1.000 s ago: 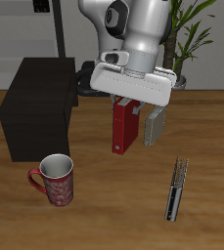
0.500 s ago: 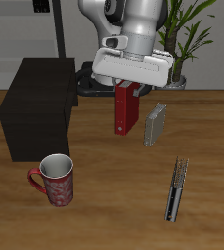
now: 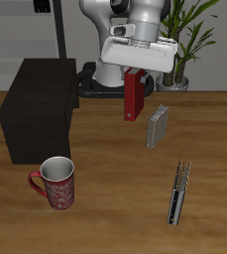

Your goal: Place the red book in the top region of the shelf

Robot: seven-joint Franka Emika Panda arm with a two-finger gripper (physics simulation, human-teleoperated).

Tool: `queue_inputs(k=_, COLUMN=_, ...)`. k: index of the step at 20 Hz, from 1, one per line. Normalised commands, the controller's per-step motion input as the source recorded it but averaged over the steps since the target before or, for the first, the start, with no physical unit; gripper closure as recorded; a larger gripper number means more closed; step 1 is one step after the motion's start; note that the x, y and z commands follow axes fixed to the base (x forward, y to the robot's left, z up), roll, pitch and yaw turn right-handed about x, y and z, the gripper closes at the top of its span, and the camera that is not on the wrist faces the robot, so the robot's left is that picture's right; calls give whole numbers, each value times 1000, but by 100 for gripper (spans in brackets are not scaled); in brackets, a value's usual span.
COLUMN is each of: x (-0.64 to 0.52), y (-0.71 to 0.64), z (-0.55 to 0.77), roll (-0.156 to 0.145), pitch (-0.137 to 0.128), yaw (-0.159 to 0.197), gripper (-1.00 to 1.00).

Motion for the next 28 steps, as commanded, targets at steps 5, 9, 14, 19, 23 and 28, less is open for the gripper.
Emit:
queue_inputs(k=5, x=-282, y=59, z=48, roll=-41, pitch=21, yaw=3, gripper=100)
queue_inputs(k=9, x=-372, y=101, z=179, roll=-7, pitch=-39, yaw=45, gripper=100)
queue_inputs(k=14, x=-346, y=110, z=227, roll=-25, pitch=-26, yaw=49, gripper=100)
queue_inputs(k=19, x=-205, y=212, z=172, roll=-43, pitch=6, yaw=51, gripper=100)
queue_inputs(k=23, x=-202, y=188, z=159, roll=-80, pitch=-33, yaw=48, gripper=100)
queue_inputs(k=28, x=-74, y=-159, z=100, roll=-129, pitch=16, yaw=7, gripper=100)
